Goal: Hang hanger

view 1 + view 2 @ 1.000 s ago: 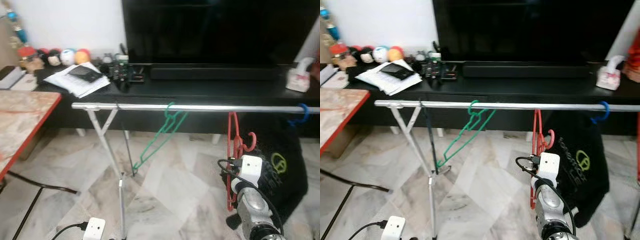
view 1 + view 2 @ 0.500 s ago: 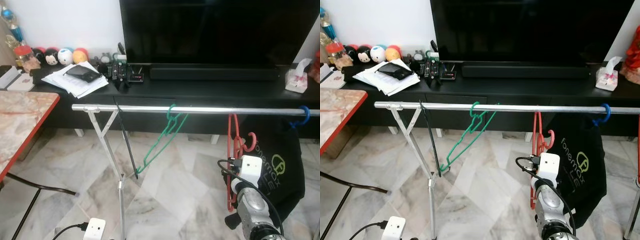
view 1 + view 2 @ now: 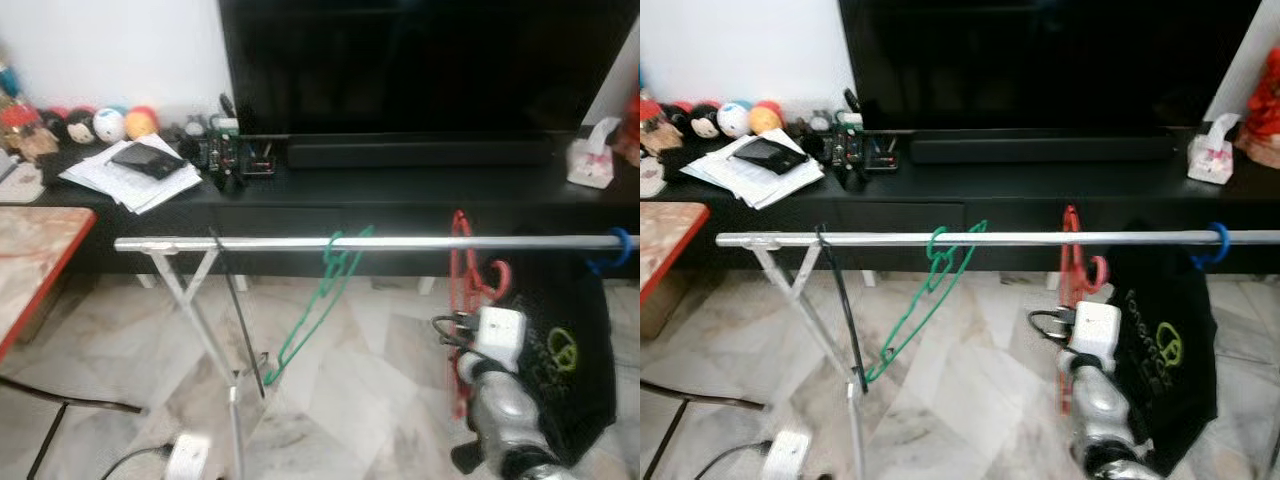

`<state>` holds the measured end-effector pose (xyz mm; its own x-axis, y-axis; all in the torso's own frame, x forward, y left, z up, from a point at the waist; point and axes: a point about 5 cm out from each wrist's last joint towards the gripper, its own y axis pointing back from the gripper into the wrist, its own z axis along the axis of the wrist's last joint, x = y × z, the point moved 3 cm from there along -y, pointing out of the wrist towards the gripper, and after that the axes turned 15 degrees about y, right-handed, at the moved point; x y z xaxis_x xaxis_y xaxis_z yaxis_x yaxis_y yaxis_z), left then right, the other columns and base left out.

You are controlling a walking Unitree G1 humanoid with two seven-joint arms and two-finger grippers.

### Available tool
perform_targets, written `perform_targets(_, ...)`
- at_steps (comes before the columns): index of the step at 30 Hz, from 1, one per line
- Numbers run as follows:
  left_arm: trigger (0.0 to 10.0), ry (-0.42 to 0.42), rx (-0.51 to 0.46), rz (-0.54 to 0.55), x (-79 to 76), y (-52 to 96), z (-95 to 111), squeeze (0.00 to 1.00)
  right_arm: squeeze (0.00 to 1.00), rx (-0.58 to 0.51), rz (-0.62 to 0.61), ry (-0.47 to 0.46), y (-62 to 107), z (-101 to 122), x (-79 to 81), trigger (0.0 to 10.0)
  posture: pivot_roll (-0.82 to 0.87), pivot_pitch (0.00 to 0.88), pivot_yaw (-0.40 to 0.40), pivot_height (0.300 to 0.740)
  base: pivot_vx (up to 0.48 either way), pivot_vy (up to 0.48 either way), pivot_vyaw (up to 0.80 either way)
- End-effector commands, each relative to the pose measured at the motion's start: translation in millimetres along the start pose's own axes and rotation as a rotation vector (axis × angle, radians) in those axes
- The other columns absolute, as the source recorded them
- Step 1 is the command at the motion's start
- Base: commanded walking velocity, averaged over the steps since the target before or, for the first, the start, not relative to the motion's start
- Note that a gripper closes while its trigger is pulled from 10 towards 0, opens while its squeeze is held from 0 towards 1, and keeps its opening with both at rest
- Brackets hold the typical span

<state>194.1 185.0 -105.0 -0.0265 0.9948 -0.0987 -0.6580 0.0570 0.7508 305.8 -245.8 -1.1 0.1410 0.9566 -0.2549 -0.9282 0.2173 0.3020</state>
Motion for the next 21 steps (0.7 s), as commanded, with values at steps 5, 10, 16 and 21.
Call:
perform_targets(5, 10.0, -0.016, 0.046, 0.034, 15.2, 7.0, -15.5, 0.0, 0.0, -0.063, 0.041, -0.019, -4.6, 17.4, 20.0, 10.0, -0.1, 0.0, -0.006, 0.74, 0.059, 0.0, 0.0)
perform_targets(10, 10.0, -0.017, 0.046, 0.028, 14.6, 7.5, -16.6, 0.0, 0.0, -0.08, 0.049, -0.019, -3.7, 19.3, 24.5, 10.0, -0.1, 0.0, -0.007, 0.74, 0.0, 0.0, 0.0)
perform_targets(16, 10.0, -0.022, 0.051, 0.024, 14.5, 7.9, -17.8, 0.0, 0.0, -0.086, 0.068, -0.011, -1.0, 18.1, 32.7, 10.0, -0.1, 0.0, -0.007, 0.74, 0.0, 0.0, 0.0)
perform_targets(21, 10.0, -0.024, 0.049, 0.023, 14.2, 8.0, -17.9, 0.0, 0.0, -0.115, 0.054, -0.004, -0.6, 22.1, 31.9, 10.0, -0.1, 0.0, -0.008, 0.74, 0.0, 0.0, 0.0)
